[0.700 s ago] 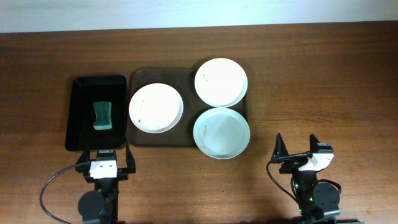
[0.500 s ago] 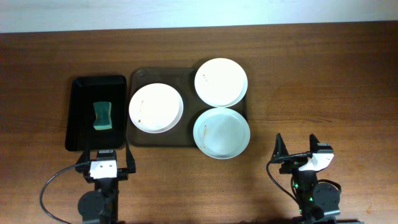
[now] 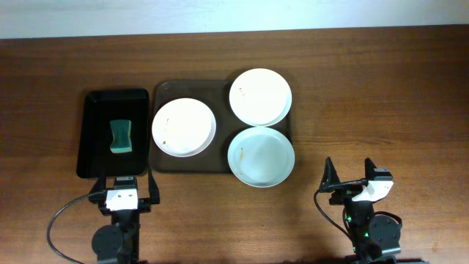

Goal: Clean dirty plates on tray and stack at the side
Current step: 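Move both grippers from rest toward the sponge and the plates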

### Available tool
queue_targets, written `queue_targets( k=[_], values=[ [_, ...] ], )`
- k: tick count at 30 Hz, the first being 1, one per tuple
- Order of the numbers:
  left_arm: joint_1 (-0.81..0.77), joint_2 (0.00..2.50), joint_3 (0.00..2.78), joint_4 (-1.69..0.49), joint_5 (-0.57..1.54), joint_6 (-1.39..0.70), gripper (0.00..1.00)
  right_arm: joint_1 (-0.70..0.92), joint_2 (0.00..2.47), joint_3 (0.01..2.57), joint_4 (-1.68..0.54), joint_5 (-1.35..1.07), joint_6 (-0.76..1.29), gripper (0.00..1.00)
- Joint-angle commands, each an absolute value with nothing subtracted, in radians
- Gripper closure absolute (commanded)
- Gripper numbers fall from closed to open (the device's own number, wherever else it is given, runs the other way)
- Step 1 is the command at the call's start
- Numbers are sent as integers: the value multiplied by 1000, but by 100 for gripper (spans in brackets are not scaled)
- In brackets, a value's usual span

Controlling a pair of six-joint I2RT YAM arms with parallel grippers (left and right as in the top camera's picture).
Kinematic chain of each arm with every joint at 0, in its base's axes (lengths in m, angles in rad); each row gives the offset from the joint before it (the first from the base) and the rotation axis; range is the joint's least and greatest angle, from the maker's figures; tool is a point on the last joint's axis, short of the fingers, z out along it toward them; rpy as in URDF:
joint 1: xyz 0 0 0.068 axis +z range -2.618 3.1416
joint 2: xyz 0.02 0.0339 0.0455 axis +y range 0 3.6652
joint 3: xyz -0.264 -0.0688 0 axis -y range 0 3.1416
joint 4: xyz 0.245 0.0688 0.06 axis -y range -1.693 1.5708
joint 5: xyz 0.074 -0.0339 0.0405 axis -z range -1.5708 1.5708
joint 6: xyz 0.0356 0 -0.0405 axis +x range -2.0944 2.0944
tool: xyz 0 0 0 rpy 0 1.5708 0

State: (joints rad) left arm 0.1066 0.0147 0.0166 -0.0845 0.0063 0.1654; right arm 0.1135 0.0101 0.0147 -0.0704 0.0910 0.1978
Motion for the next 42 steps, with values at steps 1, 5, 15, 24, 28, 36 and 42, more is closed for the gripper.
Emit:
queue_targets(
  k=[1,5,15,24,28,36,42],
  values=[
    [103,6,9,-83,-4,181,1,111,3,6,-73,90,187,2],
    [103,6,9,-83,-4,181,1,111,3,6,-73,89,187,2],
    [103,6,9,-83,-4,181,1,111,3,6,-72,90,188,2],
    [103,6,9,-83,-7,181,1,111,3,6,-67,90,188,2],
    [103,6,9,-72,25,181,1,111,3,6,-21,88,190,2],
    [103,6,56,-17,162,144,1,111,4,18,146,-121,194,2],
    [103,110,213,-38,168,85,1,111,22,109,145,-207,195,2]
  ],
)
